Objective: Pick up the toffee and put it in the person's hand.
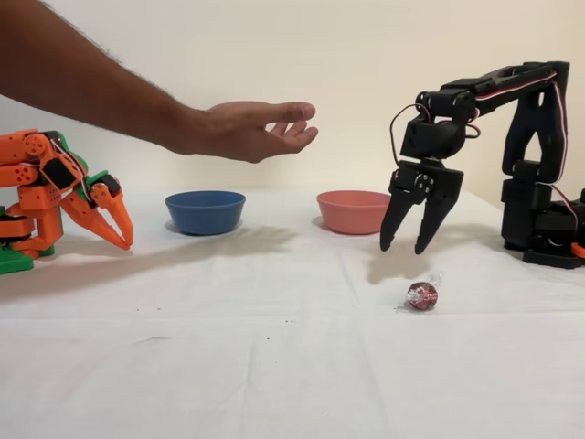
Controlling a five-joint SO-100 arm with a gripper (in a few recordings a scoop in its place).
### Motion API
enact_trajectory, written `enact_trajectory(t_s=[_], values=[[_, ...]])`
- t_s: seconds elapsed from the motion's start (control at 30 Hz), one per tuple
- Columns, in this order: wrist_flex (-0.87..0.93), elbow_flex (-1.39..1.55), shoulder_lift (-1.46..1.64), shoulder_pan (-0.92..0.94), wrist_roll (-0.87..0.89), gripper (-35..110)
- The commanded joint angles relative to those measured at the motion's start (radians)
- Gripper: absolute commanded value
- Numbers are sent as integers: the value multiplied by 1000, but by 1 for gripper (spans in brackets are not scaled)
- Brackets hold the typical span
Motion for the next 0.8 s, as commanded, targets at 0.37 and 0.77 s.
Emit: enact_trajectory(t_s=[0.37, 0.77], values=[[46, -235, -137, -106, 49, 35], [55, -232, -198, -161, 77, 35]])
